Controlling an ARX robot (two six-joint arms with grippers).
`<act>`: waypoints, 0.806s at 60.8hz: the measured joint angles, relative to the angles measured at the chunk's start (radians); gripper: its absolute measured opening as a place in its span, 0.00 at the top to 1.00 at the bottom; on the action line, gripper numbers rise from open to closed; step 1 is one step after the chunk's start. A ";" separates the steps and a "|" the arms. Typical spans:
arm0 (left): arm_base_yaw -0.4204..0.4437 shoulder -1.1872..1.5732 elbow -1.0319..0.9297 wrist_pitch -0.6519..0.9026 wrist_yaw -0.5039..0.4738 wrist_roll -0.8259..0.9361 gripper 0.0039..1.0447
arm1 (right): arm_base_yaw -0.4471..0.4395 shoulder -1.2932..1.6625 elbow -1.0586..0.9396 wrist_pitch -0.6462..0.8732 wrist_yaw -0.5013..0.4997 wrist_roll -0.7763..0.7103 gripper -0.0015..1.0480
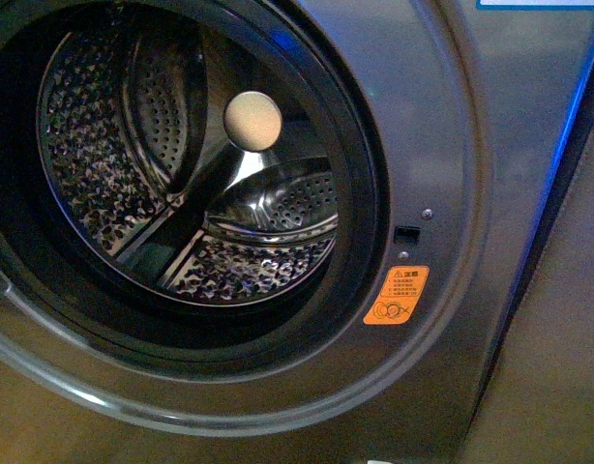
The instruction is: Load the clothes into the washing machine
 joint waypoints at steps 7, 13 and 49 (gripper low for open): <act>0.000 0.000 0.000 0.000 0.000 0.000 0.06 | -0.018 -0.159 -0.088 0.010 -0.079 -0.002 0.91; 0.000 0.000 0.000 0.000 0.000 0.000 0.06 | -0.035 -0.304 -0.142 0.007 -0.156 0.004 0.91; 0.000 0.000 0.000 0.000 0.000 0.000 0.06 | -0.010 -1.006 -0.047 -0.004 -0.436 0.348 0.91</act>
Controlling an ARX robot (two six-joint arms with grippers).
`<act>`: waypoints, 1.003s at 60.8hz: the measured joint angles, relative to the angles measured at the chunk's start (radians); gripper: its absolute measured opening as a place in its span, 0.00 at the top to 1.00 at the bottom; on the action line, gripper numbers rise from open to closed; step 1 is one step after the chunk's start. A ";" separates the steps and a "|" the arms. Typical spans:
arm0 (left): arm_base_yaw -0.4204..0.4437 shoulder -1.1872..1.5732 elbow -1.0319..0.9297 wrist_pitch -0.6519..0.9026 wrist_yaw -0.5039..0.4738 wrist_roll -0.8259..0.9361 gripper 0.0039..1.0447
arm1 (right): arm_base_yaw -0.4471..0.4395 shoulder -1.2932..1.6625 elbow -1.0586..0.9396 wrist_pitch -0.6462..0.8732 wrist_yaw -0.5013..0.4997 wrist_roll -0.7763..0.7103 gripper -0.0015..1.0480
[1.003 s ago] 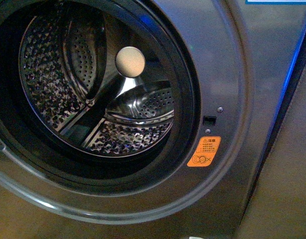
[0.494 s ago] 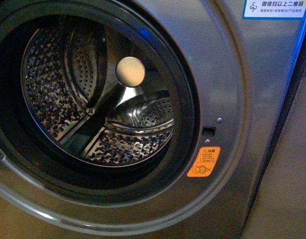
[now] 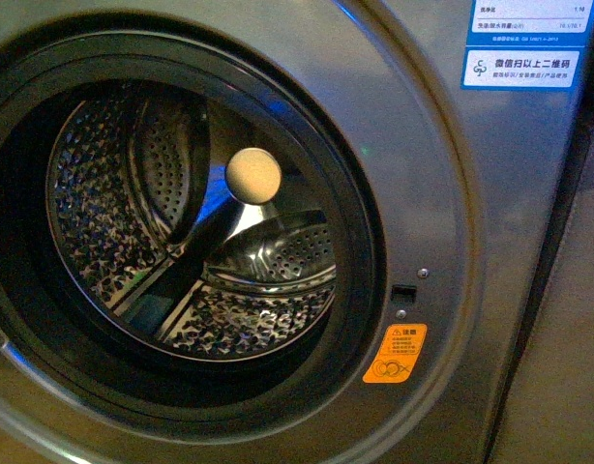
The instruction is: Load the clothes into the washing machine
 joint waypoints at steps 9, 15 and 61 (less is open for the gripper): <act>0.000 0.000 0.000 0.000 0.000 0.000 0.06 | 0.096 -0.079 0.099 -0.022 0.005 0.084 0.91; 0.000 0.000 0.000 0.000 0.000 0.000 0.06 | 0.173 -0.127 0.166 -0.039 0.018 0.128 0.91; 0.000 0.000 0.000 0.000 0.000 0.000 0.06 | 1.217 -0.151 0.666 -0.575 0.536 -0.054 0.91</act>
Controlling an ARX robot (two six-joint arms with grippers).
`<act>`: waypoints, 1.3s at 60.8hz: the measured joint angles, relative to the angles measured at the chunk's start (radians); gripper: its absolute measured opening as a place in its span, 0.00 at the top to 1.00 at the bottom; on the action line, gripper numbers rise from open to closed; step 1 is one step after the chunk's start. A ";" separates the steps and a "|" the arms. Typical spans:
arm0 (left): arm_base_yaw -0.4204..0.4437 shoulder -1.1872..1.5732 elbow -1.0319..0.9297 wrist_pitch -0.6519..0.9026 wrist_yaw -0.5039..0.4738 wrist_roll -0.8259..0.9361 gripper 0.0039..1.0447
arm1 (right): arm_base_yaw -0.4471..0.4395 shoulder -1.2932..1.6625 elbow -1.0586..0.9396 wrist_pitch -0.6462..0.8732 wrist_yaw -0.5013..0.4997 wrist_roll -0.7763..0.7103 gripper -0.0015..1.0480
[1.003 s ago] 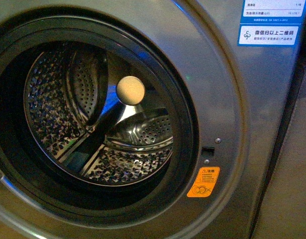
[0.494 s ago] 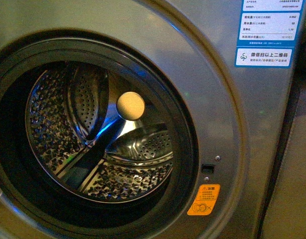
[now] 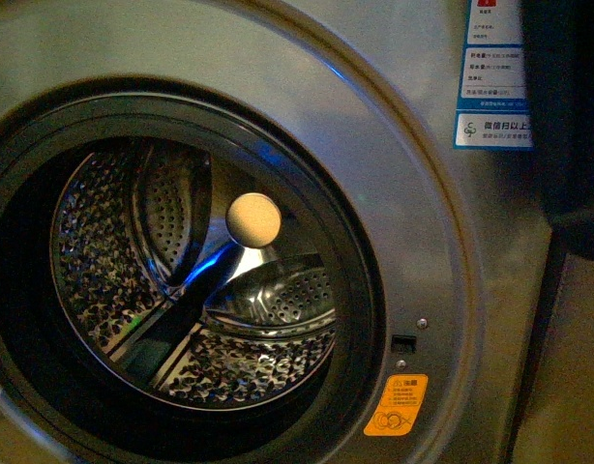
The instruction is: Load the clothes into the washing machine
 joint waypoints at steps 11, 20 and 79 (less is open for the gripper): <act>0.000 0.000 0.000 0.000 0.000 0.000 0.06 | 0.255 0.056 0.022 -0.013 0.134 -0.085 0.91; 0.000 0.000 0.000 0.000 0.000 0.000 0.06 | 0.377 0.100 0.062 -0.028 0.186 -0.095 0.91; 0.033 0.017 -0.001 0.050 0.113 -0.063 0.06 | 0.544 0.154 0.069 0.000 0.248 -0.102 0.91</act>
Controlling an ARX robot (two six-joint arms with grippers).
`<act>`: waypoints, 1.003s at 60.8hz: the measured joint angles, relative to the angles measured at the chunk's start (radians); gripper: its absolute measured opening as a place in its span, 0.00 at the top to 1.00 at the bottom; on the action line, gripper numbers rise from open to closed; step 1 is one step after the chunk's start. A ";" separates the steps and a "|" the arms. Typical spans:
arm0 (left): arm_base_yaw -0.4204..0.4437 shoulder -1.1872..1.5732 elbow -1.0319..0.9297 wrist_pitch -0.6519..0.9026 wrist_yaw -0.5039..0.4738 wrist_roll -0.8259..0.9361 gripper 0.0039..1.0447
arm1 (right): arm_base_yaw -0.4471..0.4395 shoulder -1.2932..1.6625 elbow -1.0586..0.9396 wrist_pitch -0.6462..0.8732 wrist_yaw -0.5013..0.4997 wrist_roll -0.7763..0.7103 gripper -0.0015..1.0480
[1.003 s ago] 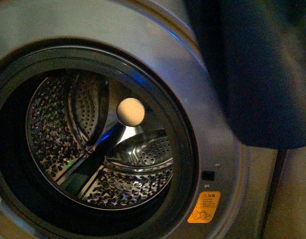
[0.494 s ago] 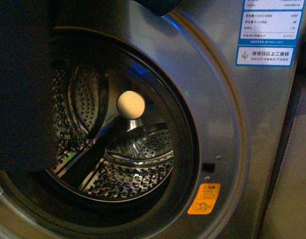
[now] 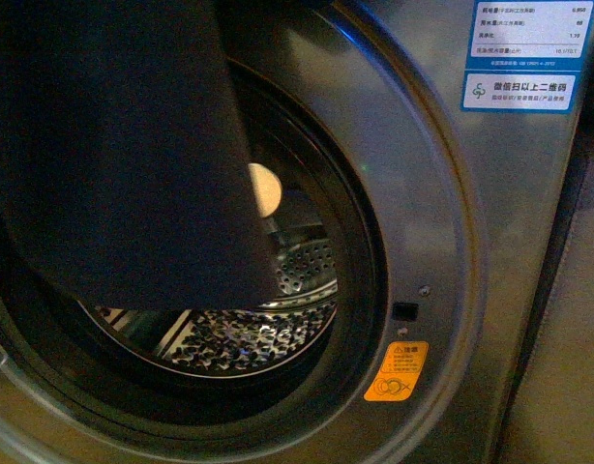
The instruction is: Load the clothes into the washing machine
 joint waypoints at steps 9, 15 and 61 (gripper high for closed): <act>0.037 0.200 0.041 0.258 0.233 -0.184 0.06 | 0.000 0.000 0.000 0.000 0.000 0.000 0.91; 0.029 0.347 0.129 0.390 0.297 -0.242 0.06 | 0.000 0.000 0.000 0.000 0.000 0.000 0.91; -0.117 1.084 0.591 1.098 0.566 -0.508 0.06 | 0.000 0.000 0.000 0.000 0.000 0.000 0.91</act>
